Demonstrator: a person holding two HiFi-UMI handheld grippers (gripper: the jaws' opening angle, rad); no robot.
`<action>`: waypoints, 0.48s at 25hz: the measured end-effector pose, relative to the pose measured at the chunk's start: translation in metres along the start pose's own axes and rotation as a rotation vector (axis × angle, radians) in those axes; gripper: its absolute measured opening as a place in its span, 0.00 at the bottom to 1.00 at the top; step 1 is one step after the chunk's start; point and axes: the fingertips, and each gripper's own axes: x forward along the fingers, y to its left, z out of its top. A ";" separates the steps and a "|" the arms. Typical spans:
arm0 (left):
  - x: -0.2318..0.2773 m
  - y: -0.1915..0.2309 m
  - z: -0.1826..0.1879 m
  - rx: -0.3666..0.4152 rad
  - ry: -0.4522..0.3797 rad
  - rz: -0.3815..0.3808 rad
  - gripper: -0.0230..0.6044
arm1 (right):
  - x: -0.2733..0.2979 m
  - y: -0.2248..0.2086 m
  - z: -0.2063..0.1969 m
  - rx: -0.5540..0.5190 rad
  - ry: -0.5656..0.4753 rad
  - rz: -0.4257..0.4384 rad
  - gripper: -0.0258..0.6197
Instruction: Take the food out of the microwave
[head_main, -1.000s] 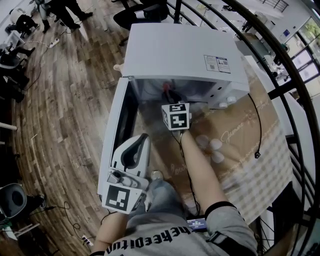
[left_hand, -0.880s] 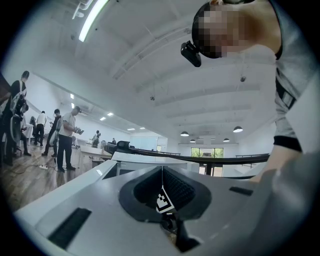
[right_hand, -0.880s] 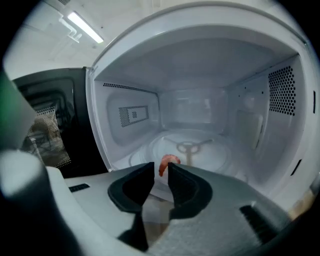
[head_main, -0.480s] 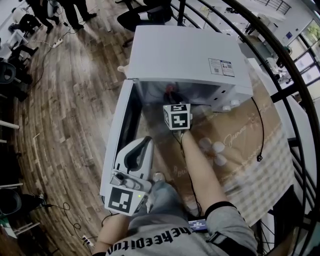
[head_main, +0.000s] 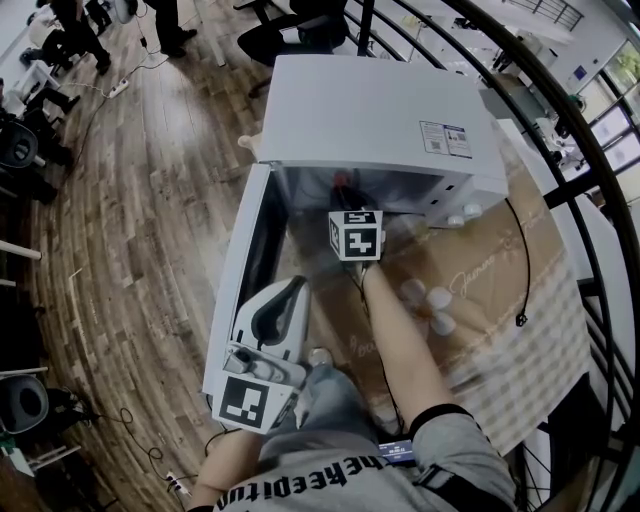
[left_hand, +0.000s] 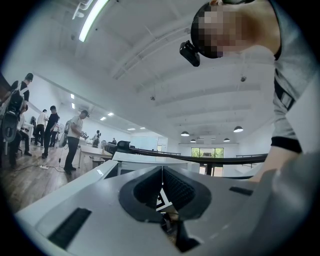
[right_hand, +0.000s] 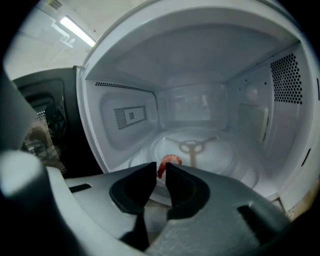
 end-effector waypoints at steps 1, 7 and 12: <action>0.000 0.000 0.001 0.000 -0.002 0.000 0.05 | 0.000 0.000 0.000 0.003 -0.001 0.001 0.14; -0.001 -0.001 -0.001 -0.002 0.007 -0.005 0.05 | -0.001 0.001 0.000 0.010 0.000 0.015 0.08; -0.002 -0.001 0.004 0.008 -0.008 0.003 0.05 | -0.006 0.000 0.001 0.033 -0.004 0.009 0.08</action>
